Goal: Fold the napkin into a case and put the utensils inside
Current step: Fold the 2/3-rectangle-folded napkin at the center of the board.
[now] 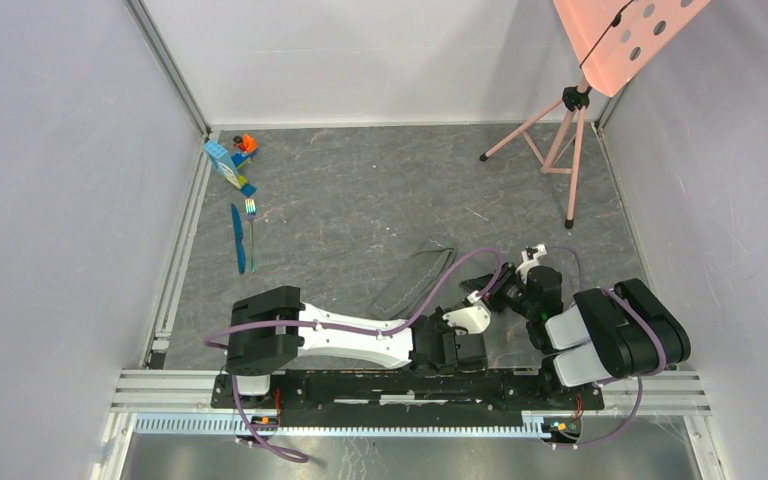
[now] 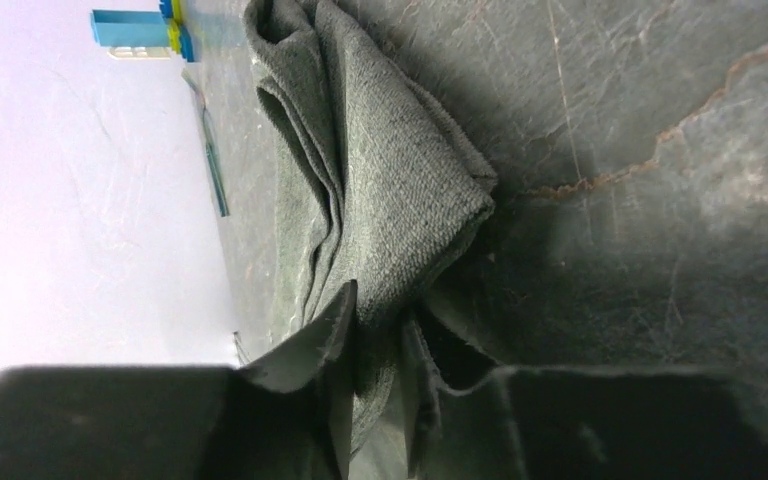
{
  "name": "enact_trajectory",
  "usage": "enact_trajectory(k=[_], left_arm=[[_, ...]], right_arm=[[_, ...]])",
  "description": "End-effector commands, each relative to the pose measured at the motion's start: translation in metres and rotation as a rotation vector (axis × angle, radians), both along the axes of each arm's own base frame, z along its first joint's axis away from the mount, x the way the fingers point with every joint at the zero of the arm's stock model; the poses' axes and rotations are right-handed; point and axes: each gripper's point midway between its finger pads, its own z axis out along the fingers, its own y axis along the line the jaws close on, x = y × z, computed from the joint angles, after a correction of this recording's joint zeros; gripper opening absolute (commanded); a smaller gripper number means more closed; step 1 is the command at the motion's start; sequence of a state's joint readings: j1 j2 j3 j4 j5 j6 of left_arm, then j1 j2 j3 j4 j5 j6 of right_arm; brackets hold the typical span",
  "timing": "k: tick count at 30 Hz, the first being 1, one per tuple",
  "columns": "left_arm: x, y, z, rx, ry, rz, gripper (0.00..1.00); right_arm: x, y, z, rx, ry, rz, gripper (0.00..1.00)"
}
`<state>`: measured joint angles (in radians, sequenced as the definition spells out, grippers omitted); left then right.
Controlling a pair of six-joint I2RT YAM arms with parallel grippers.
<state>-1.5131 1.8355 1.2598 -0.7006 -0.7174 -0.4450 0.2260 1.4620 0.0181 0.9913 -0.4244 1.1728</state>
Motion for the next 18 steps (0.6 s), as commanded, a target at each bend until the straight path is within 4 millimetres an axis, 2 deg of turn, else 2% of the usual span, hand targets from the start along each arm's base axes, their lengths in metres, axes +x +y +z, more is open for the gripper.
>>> enact_trajectory(k=[1,3,4,7,10,13,16,18], left_arm=[[-0.009,-0.019,0.011,-0.142,0.085,0.012,0.11],[-0.018,-0.028,0.01,-0.217,0.191,-0.001,0.32],[-0.022,-0.031,0.009,-0.262,0.259,-0.008,0.38],[-0.019,-0.035,0.022,-0.443,0.423,0.01,0.47],[-0.002,-0.037,0.048,-0.682,0.554,0.026,0.52],[0.032,-0.032,0.067,-0.842,0.6,0.076,0.54],[0.07,-0.035,0.071,-0.923,0.616,0.143,0.47],[0.094,-0.039,0.066,-0.959,0.617,0.186,0.41]], right_arm=[[0.008,-0.002,-0.001,-0.109,-0.079,0.061,0.12],[0.011,0.0,-0.003,-0.175,-0.106,0.131,0.03],[0.012,0.001,-0.003,-0.202,-0.121,0.161,0.01],[0.015,-0.003,-0.006,-0.297,-0.162,0.213,0.0],[0.02,-0.008,-0.011,-0.399,-0.158,0.266,0.0],[0.027,-0.011,-0.01,-0.468,-0.156,0.317,0.01],[0.033,-0.012,-0.008,-0.509,-0.158,0.345,0.0],[0.036,-0.012,-0.005,-0.52,-0.164,0.346,0.01]])
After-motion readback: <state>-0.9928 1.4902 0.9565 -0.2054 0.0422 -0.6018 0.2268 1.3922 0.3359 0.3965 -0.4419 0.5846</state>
